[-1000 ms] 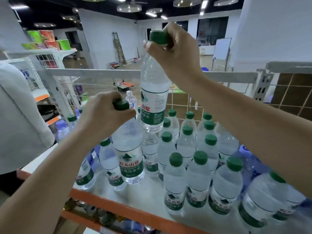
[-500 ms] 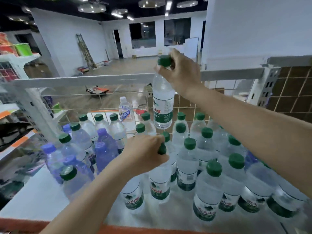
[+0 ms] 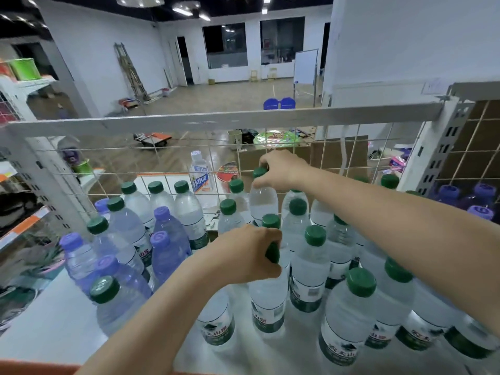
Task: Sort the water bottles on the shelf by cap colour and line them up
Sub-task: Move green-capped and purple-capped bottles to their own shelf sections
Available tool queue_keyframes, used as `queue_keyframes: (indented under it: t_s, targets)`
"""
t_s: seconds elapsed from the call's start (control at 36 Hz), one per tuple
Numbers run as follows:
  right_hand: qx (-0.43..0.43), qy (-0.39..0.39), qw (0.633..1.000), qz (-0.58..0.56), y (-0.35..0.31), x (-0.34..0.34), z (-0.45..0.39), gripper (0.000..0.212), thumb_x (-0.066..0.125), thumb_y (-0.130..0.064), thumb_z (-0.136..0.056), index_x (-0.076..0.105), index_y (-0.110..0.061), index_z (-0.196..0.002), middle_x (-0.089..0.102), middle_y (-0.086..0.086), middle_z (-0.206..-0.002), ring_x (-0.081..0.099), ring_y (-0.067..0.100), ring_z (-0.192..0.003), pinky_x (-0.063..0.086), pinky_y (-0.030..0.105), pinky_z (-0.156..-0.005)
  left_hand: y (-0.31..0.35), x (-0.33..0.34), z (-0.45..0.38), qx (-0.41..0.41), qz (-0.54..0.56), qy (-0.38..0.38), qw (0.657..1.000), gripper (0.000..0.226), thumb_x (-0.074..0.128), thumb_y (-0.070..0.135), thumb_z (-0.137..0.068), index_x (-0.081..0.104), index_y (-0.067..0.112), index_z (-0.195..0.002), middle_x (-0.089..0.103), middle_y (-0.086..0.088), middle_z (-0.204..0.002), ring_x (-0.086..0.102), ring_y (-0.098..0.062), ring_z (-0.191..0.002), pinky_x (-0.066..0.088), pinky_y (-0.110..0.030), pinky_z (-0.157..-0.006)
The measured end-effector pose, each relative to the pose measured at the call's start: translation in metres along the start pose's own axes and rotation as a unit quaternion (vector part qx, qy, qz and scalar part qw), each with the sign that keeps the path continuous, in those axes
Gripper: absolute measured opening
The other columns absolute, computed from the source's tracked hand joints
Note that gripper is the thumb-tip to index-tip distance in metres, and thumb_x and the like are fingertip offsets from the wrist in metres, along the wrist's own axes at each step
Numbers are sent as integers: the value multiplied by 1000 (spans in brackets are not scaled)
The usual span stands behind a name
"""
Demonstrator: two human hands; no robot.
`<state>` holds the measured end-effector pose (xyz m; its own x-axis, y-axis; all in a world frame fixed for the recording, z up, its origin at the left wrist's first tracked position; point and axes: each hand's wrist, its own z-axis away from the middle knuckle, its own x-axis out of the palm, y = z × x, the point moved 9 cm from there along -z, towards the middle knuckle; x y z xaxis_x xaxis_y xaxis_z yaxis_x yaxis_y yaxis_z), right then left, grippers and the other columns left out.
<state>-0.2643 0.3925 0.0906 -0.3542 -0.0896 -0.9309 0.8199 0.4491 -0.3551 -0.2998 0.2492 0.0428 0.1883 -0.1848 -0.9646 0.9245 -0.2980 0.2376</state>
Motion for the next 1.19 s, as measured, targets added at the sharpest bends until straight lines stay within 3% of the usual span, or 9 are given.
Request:
queue_keyframes:
  t_s: [0.28,0.44,0.58,0.67,0.78,0.83,1.0,1.11,1.19]
  targets:
    - [34,-103,994,31,16,44,-1,46,74,-41,-81,60,-11,-113,63,6,-96,64,22,-82,58,39,-77,-21,-1,8,-52,53,-52,996,39,68,51,-79,55,25,-104,55,11,-83,52,-9,-71,45,-27,-64]
    - [34,-107,990,85,11,42,1,41,71,-47,-81,61,-13,-102,64,3,-90,63,22,-83,52,35,-70,-68,-50,33,-127,92,54,986,31,60,58,-82,56,27,-86,57,7,-79,52,-6,-61,39,-21,-52]
    - [25,-6,983,179,-11,14,5,33,62,-46,-86,59,-15,-100,58,-2,-82,53,16,-71,39,27,-55,-114,-91,64,-190,68,153,967,31,62,52,-83,59,21,-84,62,-1,-75,55,-17,-61,42,-27,-56]
    - [-22,42,988,149,-44,4,11,25,58,-40,-89,58,-16,-97,62,1,-87,55,18,-73,44,30,-59,-141,-104,87,-222,78,185,954,30,64,49,-83,59,20,-79,61,-3,-74,56,-20,-64,43,-29,-59]
    - [-92,-29,995,27,-97,22,21,31,64,-43,-87,64,-18,-105,65,-1,-98,62,17,-86,55,35,-78,-175,-104,116,-279,61,204,936,32,64,48,-84,60,16,-81,57,-2,-75,50,-15,-65,36,-26,-55]
    - [-129,-81,988,4,-124,38,29,31,65,-42,-88,65,-18,-107,62,-5,-94,60,13,-84,52,30,-74,-195,-97,130,-316,60,194,927,34,65,48,-84,61,14,-85,59,-2,-79,52,-17,-68,37,-27,-57]
    - [-150,-184,971,14,-165,96,32,53,70,-43,-85,54,-16,-128,60,5,-105,65,22,-84,53,29,-69,-231,-58,154,-375,34,86,922,46,64,58,-80,60,17,-100,57,-1,-90,52,-17,-80,39,-26,-59]
    - [-152,-199,967,37,-178,127,24,65,70,-45,-83,45,-20,-137,54,9,-124,63,30,-99,54,38,-84,-245,-27,150,-365,63,75,926,43,66,58,-79,58,20,-98,61,-4,-90,54,-19,-79,41,-27,-59]
    - [-157,-210,964,50,-184,139,21,59,67,-41,-86,45,-21,-137,57,7,-109,62,25,-84,51,33,-69,-252,-15,142,-351,69,94,929,33,70,40,-84,58,18,-104,58,-5,-93,51,-20,-79,34,-20,-51]
